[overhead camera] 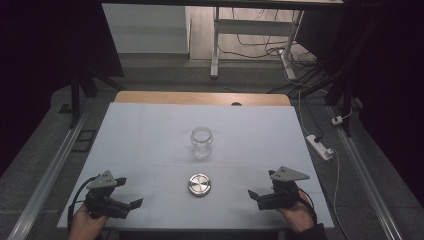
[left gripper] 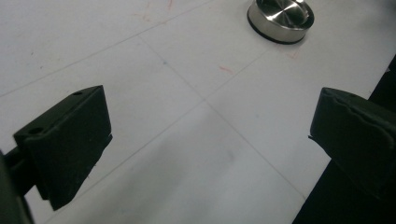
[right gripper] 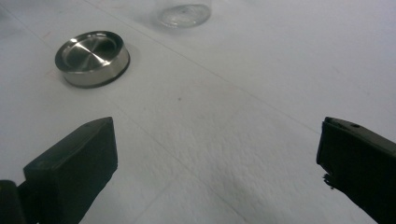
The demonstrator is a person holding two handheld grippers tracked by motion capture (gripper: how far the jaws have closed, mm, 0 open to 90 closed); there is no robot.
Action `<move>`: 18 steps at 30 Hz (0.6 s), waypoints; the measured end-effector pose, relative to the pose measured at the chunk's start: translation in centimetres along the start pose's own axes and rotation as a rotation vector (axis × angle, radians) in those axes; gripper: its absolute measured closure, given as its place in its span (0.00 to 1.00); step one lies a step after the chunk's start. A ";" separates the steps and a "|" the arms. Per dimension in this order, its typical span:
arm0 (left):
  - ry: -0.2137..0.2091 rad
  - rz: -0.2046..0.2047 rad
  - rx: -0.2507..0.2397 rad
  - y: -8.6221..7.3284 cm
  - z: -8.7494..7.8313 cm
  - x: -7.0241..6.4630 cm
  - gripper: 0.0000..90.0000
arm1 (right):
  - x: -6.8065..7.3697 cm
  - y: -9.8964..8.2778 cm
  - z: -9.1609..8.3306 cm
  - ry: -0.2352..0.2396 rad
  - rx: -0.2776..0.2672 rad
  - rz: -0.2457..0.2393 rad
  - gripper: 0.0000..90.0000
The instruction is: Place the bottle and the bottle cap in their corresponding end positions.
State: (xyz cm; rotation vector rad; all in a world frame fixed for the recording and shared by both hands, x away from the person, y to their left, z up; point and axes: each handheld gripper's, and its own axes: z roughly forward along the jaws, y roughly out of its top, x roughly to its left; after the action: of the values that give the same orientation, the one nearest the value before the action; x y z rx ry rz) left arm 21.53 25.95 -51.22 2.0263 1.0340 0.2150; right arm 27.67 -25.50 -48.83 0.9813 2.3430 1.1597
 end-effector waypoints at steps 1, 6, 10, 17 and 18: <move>0.004 -0.005 0.001 -0.2 -0.1 0.0 0.00 | -0.1 -0.2 -0.2 -0.003 -0.001 0.007 0.00; 0.017 -0.017 0.010 -0.9 -0.6 0.2 0.00 | -0.5 -1.2 -1.2 -0.023 0.006 0.034 0.00; 0.031 -0.024 0.021 -1.4 -0.9 0.2 0.00 | -0.7 -1.9 -1.8 -0.044 0.012 0.051 0.00; 0.049 -0.042 0.026 -2.3 -1.5 0.3 0.00 | -1.1 -2.9 -2.7 -0.073 0.023 0.100 0.00; 0.052 -0.042 0.027 -2.4 -1.5 0.4 0.00 | -1.1 -3.1 -2.9 -0.075 0.027 0.101 0.00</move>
State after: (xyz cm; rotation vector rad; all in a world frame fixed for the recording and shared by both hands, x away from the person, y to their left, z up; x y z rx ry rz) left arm 19.63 27.88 -52.07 2.0303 1.1162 0.2337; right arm 25.50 -29.19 -49.52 1.1451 2.2794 1.1102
